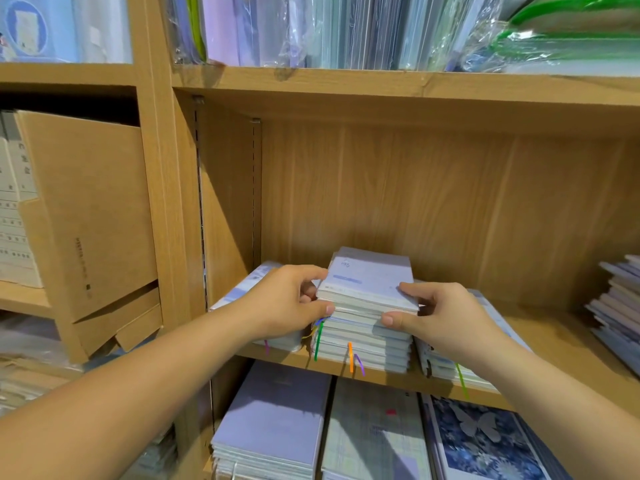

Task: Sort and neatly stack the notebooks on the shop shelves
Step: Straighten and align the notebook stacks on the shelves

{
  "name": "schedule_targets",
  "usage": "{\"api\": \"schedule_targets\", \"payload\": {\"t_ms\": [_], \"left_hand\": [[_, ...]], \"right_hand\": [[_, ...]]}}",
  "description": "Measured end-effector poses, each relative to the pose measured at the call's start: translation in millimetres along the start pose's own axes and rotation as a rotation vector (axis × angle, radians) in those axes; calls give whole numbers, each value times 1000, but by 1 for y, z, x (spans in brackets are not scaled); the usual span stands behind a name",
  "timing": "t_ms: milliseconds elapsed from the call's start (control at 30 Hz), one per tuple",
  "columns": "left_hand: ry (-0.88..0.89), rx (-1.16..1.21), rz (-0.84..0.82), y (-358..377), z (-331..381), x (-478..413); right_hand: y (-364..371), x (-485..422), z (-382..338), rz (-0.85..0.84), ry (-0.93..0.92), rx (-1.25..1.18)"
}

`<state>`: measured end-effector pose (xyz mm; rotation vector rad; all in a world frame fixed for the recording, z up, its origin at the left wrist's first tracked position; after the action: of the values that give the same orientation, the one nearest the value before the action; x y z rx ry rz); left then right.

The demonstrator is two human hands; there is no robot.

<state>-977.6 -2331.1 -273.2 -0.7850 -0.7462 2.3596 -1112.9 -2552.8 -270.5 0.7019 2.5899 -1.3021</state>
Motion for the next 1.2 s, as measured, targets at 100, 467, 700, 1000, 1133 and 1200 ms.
{"api": "schedule_targets", "payload": {"t_ms": [100, 467, 700, 1000, 1133, 1200], "left_hand": [[-21, -116, -27, -1, 2, 3], [18, -211, -10, 1, 11, 7], [-41, -115, 32, 4, 7, 3], [-28, -95, -29, 6, 1, 6], [-35, -136, 32, 9, 0, 7], [-7, -176, 47, 8, 1, 10]], "right_hand": [[-6, -2, 1, -2, 28, -133], [-12, 0, -1, -39, 135, -256], [-14, 0, 7, -128, 233, -162], [-3, 4, 3, -80, 151, -105], [1, 6, 5, 11, 137, -45], [-1, 7, 7, 29, 135, -38]]}}
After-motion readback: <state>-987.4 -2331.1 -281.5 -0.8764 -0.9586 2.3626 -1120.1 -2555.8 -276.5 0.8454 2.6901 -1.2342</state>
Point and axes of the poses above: each hand's wrist, its own x-axis away from the middle knuckle, its own y-axis out of the palm, z = x × y, the point moved 4 cm from there along -x, towards the middle knuckle, and after that the axes turned 3 degrees about x, right-handed, at the moved point
